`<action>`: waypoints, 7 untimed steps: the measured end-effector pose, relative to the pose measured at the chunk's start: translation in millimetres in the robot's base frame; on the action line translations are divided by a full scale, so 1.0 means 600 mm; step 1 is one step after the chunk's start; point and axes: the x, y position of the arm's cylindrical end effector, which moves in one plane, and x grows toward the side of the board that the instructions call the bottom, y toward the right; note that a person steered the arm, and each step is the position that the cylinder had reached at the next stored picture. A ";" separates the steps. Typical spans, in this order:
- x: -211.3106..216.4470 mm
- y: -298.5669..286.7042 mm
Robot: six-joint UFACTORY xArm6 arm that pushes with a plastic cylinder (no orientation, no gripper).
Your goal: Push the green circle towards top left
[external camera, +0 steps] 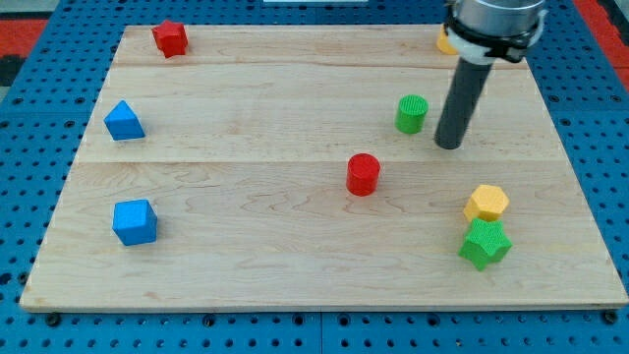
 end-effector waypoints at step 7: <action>-0.250 -0.115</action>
